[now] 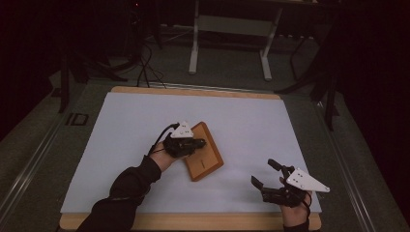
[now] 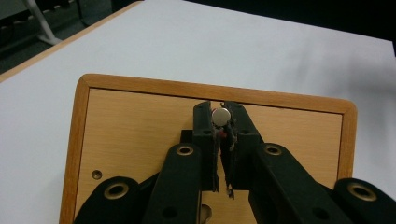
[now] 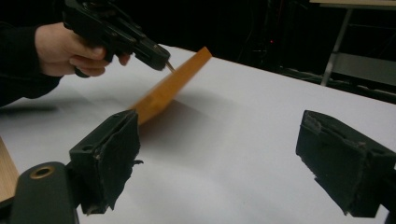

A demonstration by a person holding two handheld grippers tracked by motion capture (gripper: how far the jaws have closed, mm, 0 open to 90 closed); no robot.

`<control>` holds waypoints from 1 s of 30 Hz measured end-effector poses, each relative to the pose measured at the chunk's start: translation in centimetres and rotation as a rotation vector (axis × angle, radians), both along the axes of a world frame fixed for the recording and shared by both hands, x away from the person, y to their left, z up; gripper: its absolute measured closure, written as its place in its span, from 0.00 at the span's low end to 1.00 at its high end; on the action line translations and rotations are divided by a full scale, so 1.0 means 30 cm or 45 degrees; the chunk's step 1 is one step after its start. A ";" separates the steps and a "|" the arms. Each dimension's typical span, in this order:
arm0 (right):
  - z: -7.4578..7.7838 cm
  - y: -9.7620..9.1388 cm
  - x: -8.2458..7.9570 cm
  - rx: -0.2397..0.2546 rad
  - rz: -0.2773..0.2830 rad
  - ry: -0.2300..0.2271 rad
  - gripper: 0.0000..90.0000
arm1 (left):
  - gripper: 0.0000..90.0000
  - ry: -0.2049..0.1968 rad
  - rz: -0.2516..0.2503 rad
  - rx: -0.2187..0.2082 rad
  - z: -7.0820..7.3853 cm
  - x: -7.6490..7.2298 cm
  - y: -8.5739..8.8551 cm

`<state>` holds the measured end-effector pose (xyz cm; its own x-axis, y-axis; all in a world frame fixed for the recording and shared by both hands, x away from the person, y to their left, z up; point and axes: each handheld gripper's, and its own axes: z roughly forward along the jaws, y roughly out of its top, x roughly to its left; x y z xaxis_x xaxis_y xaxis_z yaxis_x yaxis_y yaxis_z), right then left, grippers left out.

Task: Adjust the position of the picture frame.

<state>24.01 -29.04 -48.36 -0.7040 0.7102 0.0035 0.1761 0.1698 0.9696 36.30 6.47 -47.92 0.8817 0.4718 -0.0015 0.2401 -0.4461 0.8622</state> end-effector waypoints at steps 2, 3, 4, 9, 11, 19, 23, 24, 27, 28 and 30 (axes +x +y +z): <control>0.000 -0.001 0.000 0.003 0.000 0.001 0.15 | 0.95 0.009 -0.006 0.005 -0.010 0.007 -0.013; 0.000 -0.002 0.000 0.002 0.002 0.002 0.15 | 0.95 0.014 -0.003 0.002 -0.017 0.010 -0.021; -0.001 -0.002 0.000 0.000 0.002 0.002 0.15 | 0.95 0.024 -0.006 -0.002 -0.022 0.015 -0.027; -0.003 0.001 0.002 0.002 0.005 0.014 0.15 | 0.95 0.041 -0.004 -0.001 -0.043 0.037 -0.060; -0.004 0.003 0.003 0.003 0.006 0.015 0.15 | 0.95 0.037 0.003 0.018 -0.049 0.044 -0.079; -0.006 0.002 0.005 0.004 0.008 0.019 0.15 | 0.95 0.053 0.004 0.062 -0.078 0.080 -0.139; -0.007 0.001 0.006 0.009 0.007 0.026 0.15 | 0.94 0.068 0.006 0.077 -0.100 0.096 -0.166; -0.007 0.002 0.006 0.010 0.007 0.027 0.15 | 0.94 0.070 0.007 0.083 -0.106 0.098 -0.173; -0.007 0.002 0.006 0.010 0.008 0.026 0.15 | 0.94 0.077 0.009 0.097 -0.120 0.104 -0.188; -0.007 0.002 0.007 0.012 0.007 0.027 0.15 | 0.94 0.078 0.009 0.106 -0.124 0.106 -0.192; -0.007 0.001 0.007 0.014 0.008 0.027 0.15 | 0.94 0.081 0.010 0.111 -0.132 0.110 -0.199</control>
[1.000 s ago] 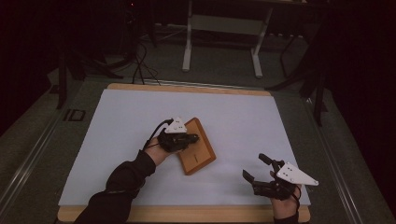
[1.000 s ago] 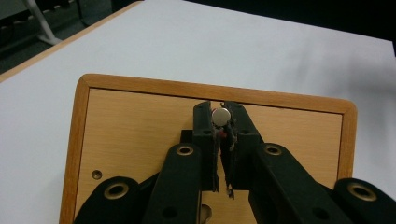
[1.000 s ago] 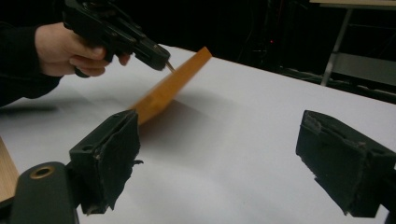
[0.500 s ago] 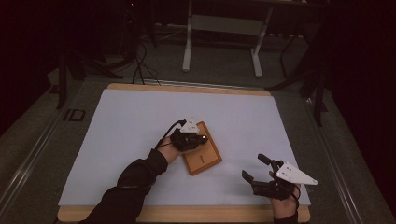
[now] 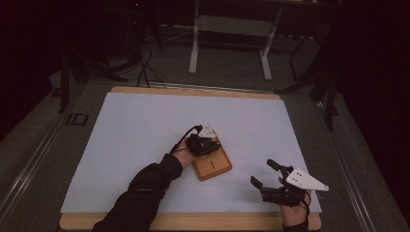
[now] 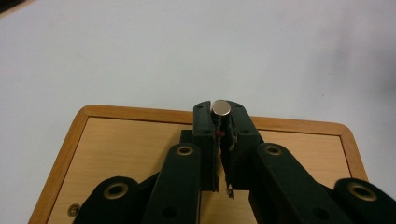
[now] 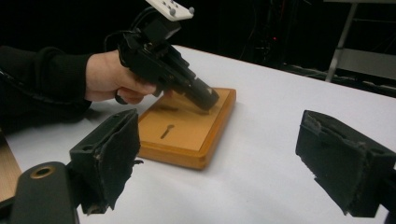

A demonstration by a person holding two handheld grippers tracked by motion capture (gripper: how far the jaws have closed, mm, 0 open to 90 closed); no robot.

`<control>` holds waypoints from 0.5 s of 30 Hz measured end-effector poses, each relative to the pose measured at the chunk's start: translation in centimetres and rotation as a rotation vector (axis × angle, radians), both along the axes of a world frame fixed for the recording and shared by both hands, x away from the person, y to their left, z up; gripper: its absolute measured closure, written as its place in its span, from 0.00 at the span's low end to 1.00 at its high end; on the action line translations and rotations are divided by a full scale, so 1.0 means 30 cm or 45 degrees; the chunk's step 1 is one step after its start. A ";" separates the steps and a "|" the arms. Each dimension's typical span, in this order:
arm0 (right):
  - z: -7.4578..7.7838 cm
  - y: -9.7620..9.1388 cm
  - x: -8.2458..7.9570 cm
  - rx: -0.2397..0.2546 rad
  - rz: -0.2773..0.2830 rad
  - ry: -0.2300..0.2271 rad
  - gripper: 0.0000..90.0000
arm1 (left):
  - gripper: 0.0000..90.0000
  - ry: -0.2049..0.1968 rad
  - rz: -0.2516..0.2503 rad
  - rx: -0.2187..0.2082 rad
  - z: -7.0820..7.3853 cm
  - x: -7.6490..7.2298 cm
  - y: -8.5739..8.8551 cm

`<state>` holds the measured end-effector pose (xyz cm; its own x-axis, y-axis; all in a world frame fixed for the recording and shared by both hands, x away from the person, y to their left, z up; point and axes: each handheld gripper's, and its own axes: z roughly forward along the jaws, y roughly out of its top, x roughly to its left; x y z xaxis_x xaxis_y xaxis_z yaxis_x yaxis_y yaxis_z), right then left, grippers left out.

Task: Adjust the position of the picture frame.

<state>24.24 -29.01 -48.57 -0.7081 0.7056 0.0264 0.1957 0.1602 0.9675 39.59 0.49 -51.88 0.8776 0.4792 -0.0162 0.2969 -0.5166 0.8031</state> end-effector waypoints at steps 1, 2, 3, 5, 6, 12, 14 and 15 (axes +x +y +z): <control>0.000 0.000 0.000 -0.001 0.001 0.000 0.15 | 0.94 0.006 -0.003 0.004 -0.004 0.002 -0.003; 0.000 -0.001 0.001 0.000 0.001 -0.001 0.15 | 0.94 0.006 -0.004 0.010 -0.008 0.003 -0.007; 0.000 -0.001 0.001 0.000 0.002 0.000 0.15 | 0.94 0.005 -0.003 0.005 -0.010 0.004 -0.008; -0.001 -0.001 0.001 -0.001 0.002 -0.001 0.15 | 0.94 0.006 -0.003 0.003 -0.010 0.006 -0.009; -0.001 -0.001 0.001 -0.001 0.003 -0.001 0.15 | 0.94 0.003 -0.004 -0.001 -0.012 0.006 -0.009; -0.002 0.001 0.001 -0.003 0.004 0.004 0.15 | 0.94 -0.004 -0.003 -0.010 -0.016 0.003 -0.007; -0.002 0.001 0.000 -0.004 0.004 0.004 0.15 | 0.94 -0.004 -0.004 -0.009 -0.016 0.003 -0.007; -0.002 0.001 0.000 -0.004 0.003 0.002 0.15 | 0.94 -0.007 -0.007 -0.005 -0.015 0.003 -0.007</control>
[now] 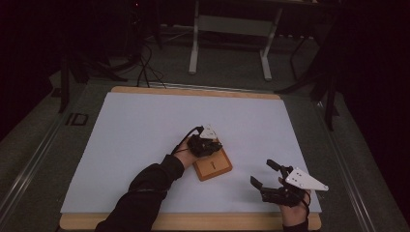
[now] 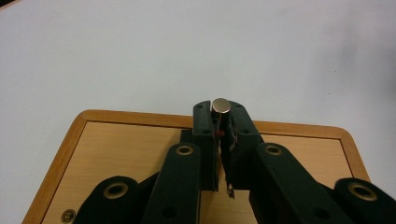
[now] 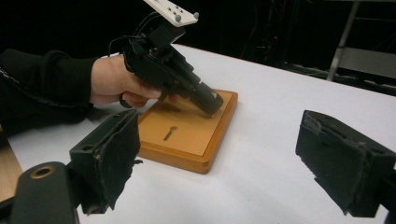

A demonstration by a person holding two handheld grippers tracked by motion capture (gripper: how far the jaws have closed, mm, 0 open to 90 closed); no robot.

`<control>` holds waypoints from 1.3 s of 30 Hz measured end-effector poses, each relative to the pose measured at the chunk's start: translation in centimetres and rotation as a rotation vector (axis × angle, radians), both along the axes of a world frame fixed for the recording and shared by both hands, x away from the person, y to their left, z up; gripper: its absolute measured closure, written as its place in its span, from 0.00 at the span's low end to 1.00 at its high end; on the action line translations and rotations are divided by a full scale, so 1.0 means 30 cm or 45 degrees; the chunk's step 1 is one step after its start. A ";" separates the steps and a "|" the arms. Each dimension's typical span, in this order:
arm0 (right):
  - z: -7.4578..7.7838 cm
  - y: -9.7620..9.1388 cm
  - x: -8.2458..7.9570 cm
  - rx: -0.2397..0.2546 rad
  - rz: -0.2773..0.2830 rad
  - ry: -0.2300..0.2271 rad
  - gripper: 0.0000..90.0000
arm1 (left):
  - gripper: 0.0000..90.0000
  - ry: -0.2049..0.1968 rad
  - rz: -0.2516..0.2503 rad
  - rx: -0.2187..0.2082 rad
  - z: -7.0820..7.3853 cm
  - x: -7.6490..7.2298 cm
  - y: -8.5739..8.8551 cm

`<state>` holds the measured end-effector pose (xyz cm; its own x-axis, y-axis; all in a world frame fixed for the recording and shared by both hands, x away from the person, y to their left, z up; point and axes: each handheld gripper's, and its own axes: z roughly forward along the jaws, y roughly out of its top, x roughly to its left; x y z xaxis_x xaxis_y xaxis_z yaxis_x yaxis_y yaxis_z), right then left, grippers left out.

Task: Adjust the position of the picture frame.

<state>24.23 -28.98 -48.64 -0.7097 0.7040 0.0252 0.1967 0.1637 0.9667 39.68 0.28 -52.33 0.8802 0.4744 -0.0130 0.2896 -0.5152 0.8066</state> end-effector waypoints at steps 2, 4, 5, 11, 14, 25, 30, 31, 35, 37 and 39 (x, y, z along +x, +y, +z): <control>-0.001 0.000 -0.001 -0.001 -0.001 0.005 0.15 | 0.94 -0.005 0.003 0.007 0.001 -0.002 -0.001; -0.001 0.000 0.000 -0.001 0.001 0.005 0.15 | 0.93 0.002 0.000 0.004 0.003 -0.002 0.002; -0.002 0.000 0.000 -0.002 -0.001 0.005 0.15 | 0.93 0.002 0.000 0.004 0.003 -0.002 0.002; -0.004 0.002 0.002 -0.003 0.001 0.009 0.15 | 0.86 -0.025 0.021 -0.049 0.057 -0.036 0.091; -0.004 0.008 0.000 -0.013 0.007 0.009 0.15 | 0.90 -0.045 0.061 -0.037 0.074 -0.040 0.144; -0.005 0.007 0.001 -0.014 0.006 0.012 0.15 | 1.00 0.034 -0.050 0.009 0.041 -0.171 0.240; -0.004 0.009 -0.001 -0.013 0.006 0.012 0.15 | 1.00 0.060 -0.118 0.061 0.012 -0.240 0.268; -0.004 0.009 -0.001 -0.013 0.006 0.012 0.15 | 1.00 0.089 -0.127 0.070 0.006 -0.249 0.269; -0.005 0.009 0.001 -0.013 0.005 0.014 0.15 | 1.00 0.116 -0.155 0.136 -0.014 -0.272 0.259; -0.007 0.011 0.002 -0.014 0.009 0.015 0.15 | 1.00 0.118 -0.189 0.181 -0.033 -0.287 0.236; -0.007 0.011 0.002 -0.014 0.009 0.015 0.15 | 1.00 0.121 -0.193 0.189 -0.039 -0.289 0.225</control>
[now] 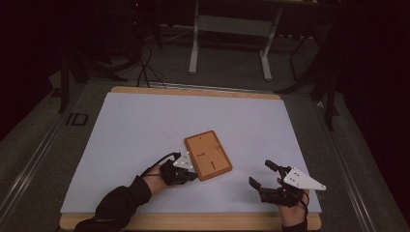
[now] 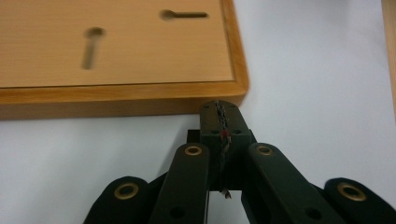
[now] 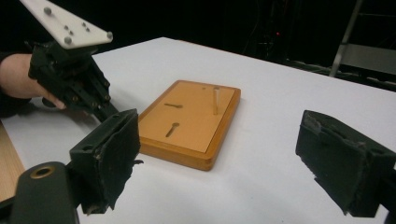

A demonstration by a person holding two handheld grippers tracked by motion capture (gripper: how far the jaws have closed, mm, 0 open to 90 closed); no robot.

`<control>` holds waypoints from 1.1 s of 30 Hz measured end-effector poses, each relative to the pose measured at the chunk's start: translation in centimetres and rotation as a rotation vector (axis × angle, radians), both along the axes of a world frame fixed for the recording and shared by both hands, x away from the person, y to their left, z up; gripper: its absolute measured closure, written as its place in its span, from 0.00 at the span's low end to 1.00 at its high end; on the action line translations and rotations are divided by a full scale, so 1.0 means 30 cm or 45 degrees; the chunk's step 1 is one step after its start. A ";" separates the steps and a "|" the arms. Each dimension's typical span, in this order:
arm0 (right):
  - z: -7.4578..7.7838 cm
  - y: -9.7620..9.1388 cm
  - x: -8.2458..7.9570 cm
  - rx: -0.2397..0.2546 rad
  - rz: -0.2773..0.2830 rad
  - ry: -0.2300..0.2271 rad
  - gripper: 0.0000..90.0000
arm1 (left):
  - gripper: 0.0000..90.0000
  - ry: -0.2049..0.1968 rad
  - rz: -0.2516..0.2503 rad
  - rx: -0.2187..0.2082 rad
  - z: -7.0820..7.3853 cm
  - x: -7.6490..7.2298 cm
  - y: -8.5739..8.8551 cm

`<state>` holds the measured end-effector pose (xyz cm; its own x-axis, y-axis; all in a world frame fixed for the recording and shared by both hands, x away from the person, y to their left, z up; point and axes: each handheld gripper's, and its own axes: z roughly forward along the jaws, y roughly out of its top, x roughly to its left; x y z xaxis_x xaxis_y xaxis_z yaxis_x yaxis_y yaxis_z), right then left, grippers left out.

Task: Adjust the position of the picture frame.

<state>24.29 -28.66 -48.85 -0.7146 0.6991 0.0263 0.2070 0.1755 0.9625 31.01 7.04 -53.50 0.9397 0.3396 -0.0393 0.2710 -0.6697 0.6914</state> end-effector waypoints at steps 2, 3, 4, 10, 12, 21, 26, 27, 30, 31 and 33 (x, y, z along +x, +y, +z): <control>0.000 -0.001 0.000 0.001 -0.001 0.002 0.15 | 1.00 -0.005 -0.005 0.009 -0.002 0.001 -0.002; 0.000 -0.001 -0.001 0.002 -0.002 0.002 0.15 | 1.00 0.012 0.003 -0.002 -0.004 0.005 0.000; 0.000 -0.004 0.000 0.002 -0.003 0.003 0.15 | 1.00 0.016 0.004 -0.004 -0.004 0.006 0.000; -0.001 -0.002 0.001 0.003 0.000 0.006 0.15 | 1.00 0.023 0.003 -0.012 -0.005 0.011 -0.018; 0.000 -0.002 0.001 0.000 -0.001 0.005 0.15 | 1.00 0.020 -0.010 -0.014 -0.006 0.012 -0.032; 0.000 -0.006 0.001 0.008 -0.002 0.006 0.15 | 1.00 0.001 -0.046 0.004 -0.002 0.022 -0.108; 0.001 -0.008 0.000 0.012 -0.001 0.008 0.15 | 1.00 0.005 -0.058 -0.002 -0.003 0.031 -0.143; 0.001 -0.008 0.000 0.012 -0.002 0.009 0.15 | 1.00 0.010 -0.056 -0.010 -0.004 0.032 -0.149; 0.001 -0.010 0.000 0.013 -0.001 0.010 0.15 | 1.00 0.011 -0.056 -0.015 -0.005 0.035 -0.164; 0.001 -0.011 0.001 0.014 -0.001 0.011 0.15 | 1.00 0.009 -0.064 -0.011 -0.005 0.038 -0.169; 0.001 -0.011 0.000 0.014 -0.001 0.009 0.15 | 1.00 0.007 -0.065 -0.010 -0.004 0.040 -0.186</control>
<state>24.30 -28.99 -48.82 -0.7136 0.6994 0.0389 0.2142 0.1650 0.9628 32.20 1.45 -53.62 0.9555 0.2912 -0.0467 0.2404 -0.6775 0.6952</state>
